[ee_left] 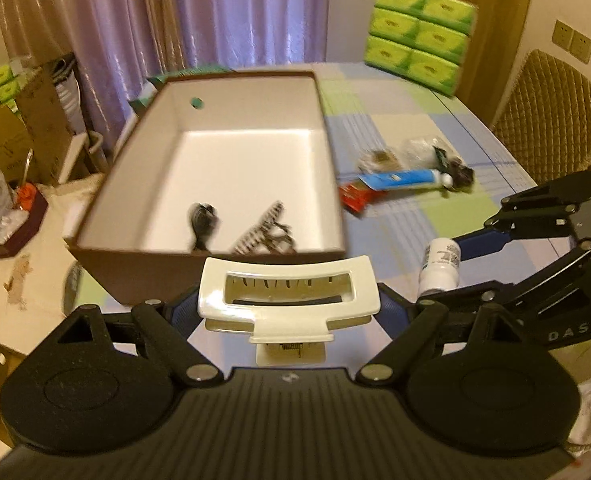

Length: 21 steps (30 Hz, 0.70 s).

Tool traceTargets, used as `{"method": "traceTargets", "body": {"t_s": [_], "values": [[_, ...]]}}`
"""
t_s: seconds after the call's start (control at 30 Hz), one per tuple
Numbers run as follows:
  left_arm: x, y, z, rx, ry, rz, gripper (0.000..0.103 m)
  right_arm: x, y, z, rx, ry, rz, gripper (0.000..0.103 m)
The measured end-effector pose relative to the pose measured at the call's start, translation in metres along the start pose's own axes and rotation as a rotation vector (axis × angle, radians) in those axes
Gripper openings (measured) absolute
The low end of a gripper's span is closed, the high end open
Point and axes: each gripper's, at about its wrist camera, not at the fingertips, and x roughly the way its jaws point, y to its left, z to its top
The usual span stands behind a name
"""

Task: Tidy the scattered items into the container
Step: 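Carry the white clip and pill bottle over the box and open both tools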

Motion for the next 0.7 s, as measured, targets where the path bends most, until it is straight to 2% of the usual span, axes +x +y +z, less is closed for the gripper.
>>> {"method": "traceTargets", "body": {"t_s": [0.13, 0.33, 0.53, 0.7], "values": [[0.0, 0.025, 0.017, 0.015, -0.034, 0.001, 0.085, 0.009, 0.008, 0.028, 0.0, -0.05, -0.03, 0.045], [0.019, 0.049, 0.051, 0.066, -0.078, 0.03, 0.085, 0.036, 0.0, 0.068, 0.056, -0.099, -0.152, 0.045], [0.055, 0.078, 0.085, 0.063, -0.084, 0.043, 0.085, 0.073, -0.018, 0.098, 0.102, -0.093, -0.25, 0.045], [0.084, 0.09, 0.11, 0.097, -0.088, 0.038, 0.085, 0.095, -0.041, 0.114, 0.134, -0.078, -0.284, 0.045]]}}
